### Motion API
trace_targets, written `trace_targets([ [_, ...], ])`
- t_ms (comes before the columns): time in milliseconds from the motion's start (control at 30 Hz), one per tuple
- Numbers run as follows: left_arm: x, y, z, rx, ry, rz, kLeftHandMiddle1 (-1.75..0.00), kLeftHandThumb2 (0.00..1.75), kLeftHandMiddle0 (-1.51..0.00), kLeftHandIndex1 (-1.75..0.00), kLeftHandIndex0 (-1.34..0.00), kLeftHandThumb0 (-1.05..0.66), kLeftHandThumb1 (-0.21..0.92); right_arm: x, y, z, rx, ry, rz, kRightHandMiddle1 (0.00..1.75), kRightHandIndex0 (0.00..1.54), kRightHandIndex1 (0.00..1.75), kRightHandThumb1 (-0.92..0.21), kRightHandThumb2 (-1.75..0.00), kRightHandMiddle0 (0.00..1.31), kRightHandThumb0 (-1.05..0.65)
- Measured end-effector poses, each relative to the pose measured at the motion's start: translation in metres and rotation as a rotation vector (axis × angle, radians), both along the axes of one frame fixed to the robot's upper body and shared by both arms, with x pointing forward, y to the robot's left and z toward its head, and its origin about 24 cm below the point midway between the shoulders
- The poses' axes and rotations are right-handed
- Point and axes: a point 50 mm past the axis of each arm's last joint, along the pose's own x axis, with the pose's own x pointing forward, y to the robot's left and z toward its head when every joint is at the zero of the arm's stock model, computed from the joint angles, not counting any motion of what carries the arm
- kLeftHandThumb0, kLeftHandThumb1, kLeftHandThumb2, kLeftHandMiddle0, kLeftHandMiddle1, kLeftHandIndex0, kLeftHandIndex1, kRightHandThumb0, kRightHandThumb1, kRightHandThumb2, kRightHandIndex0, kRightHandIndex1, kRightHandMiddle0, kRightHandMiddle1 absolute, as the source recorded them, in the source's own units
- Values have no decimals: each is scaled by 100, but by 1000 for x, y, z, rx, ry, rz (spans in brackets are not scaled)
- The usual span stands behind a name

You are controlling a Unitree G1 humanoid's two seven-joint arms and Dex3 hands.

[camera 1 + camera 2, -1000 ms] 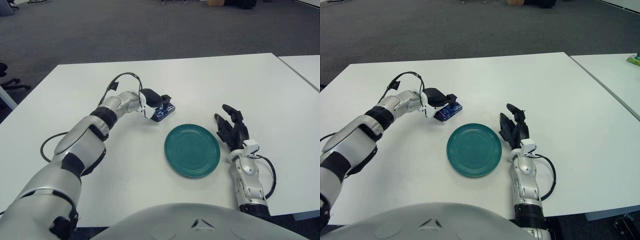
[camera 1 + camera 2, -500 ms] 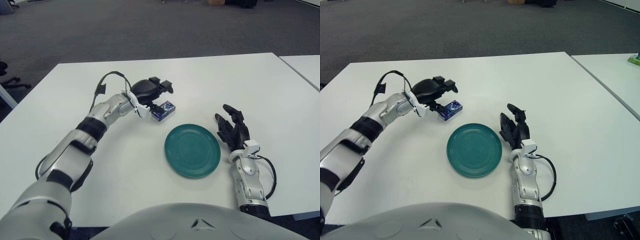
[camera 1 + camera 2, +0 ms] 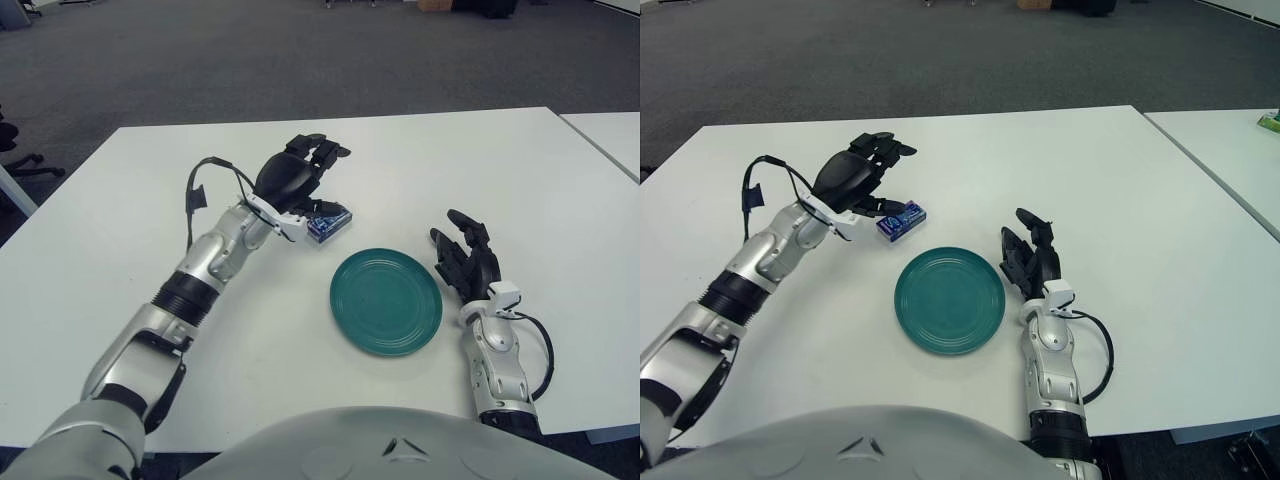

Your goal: Put the gum into the plate.

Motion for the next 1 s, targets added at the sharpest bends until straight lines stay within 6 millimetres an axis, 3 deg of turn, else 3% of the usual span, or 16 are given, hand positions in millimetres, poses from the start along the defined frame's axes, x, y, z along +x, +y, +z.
trace_targets([
  [233,18,-11,-23,61,78,211,-5,72,-28,-125,-3,-105,92,0,0,0,8,-3,5,83,35,50,-88,-64,2,-43],
  [533,19,-26,-47,163,244,307,-16,92,-41,-120,-12,-105,92,0,0,1,9,-4,1,84,32,59,-90,-64,3,-44],
  [567,18,-28,-48,172,258,307,-20,94,-41,-121,-13,-105,92,-1,0,1,8,-4,2,84,32,59,-90,-64,3,-44],
  [633,17,-30,-51,192,279,304,-48,100,-33,-124,-18,-105,92,-1,0,1,8,-3,2,84,32,60,-91,-64,3,-44],
  [767,17,-32,-56,230,301,296,-84,108,-29,-132,-30,-105,92,-1,1,1,6,2,5,84,33,61,-91,-62,3,-46],
  [1000,20,-32,-61,264,320,308,-109,113,-28,-138,-37,-105,92,0,3,1,7,4,14,85,32,62,-91,-60,3,-46],
])
